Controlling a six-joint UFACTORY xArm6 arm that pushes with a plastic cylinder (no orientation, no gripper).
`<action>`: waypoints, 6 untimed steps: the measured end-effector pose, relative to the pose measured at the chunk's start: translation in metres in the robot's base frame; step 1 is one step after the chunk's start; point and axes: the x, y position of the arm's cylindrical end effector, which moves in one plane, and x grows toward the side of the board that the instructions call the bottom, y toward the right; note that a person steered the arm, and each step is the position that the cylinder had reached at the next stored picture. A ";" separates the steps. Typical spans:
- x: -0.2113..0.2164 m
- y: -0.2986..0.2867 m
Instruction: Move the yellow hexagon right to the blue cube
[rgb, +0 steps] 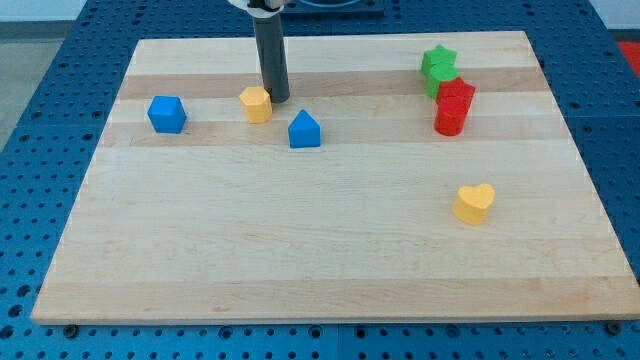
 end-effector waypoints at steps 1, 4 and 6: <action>0.000 -0.007; 0.026 -0.036; 0.023 -0.047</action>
